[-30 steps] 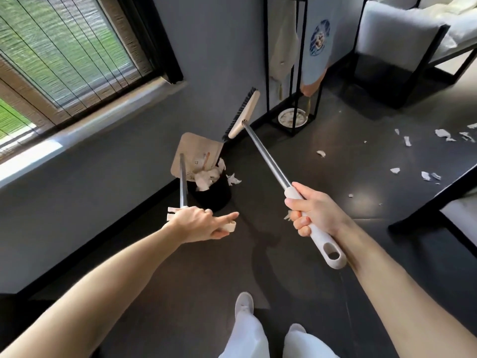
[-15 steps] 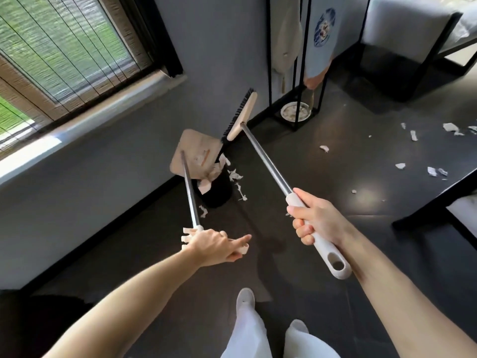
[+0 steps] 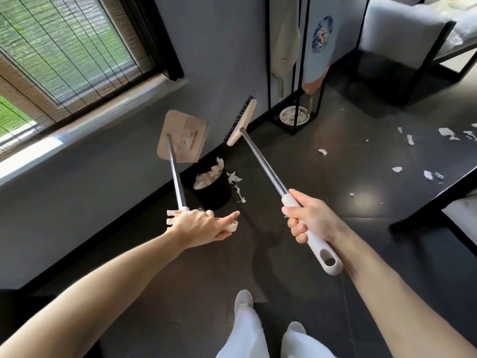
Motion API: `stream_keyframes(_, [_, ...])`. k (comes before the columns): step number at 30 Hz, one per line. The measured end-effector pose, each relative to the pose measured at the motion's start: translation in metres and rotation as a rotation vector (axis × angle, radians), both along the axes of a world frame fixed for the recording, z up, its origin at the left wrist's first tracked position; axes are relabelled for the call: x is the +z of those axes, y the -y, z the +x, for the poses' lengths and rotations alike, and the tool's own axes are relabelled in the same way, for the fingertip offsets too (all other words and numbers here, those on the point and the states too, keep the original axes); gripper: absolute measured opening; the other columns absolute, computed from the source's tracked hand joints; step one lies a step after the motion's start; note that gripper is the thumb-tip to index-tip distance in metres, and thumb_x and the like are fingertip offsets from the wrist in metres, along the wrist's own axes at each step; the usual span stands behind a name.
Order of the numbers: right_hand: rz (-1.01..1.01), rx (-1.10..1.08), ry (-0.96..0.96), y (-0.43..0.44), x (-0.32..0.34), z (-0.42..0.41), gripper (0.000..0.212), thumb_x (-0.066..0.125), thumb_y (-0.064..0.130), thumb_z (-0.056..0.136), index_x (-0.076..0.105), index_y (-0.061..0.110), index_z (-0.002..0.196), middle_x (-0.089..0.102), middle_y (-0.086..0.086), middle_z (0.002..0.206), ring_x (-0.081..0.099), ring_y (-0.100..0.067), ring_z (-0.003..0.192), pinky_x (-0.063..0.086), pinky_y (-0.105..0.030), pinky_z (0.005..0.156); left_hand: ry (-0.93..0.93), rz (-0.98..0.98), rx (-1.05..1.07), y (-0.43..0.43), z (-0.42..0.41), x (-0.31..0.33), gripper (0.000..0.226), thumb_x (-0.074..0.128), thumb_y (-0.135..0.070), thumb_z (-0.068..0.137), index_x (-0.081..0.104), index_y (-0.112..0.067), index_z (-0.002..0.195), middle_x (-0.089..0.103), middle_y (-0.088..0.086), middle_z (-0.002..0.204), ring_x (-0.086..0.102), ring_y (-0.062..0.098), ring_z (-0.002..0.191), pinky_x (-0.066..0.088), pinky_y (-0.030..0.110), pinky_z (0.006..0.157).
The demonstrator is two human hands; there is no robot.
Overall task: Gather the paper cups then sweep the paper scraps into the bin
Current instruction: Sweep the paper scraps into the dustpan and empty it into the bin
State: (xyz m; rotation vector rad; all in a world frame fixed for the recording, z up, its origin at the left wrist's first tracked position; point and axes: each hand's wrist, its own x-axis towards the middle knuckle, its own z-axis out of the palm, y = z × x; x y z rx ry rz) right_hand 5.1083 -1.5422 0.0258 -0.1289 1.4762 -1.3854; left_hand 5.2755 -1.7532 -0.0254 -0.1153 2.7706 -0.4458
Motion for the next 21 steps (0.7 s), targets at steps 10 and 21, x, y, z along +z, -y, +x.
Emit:
stream_keyframes(10, [-0.019, -0.007, 0.027, 0.0, -0.007, 0.006, 0.064, 0.053, 0.005, 0.095, 0.029, 0.03, 0.149, 0.047, 0.005, 0.047, 0.038, -0.006, 0.038, 0.035, -0.018, 0.035, 0.019, 0.03, -0.069, 0.0, 0.007, -0.031, 0.061, 0.018, -0.064, 0.096, 0.002, -0.043, 0.151, 0.065, 0.009, 0.101, 0.07, 0.027, 0.08, 0.036, 0.029, 0.049])
stream_keyframes(21, [-0.001, -0.011, 0.018, -0.023, 0.006, 0.013, 0.063, 0.053, 0.003, 0.095, 0.028, 0.024, 0.15, 0.043, 0.0, 0.054, 0.037, -0.004, 0.035, 0.035, -0.016, 0.034, -0.732, 0.408, 0.469, 0.026, 0.026, 0.153, 0.055, 0.043, -0.053, 0.095, 0.02, -0.053, 0.145, 0.069, 0.01, 0.103, 0.066, 0.03, 0.074, 0.056, 0.041, 0.06])
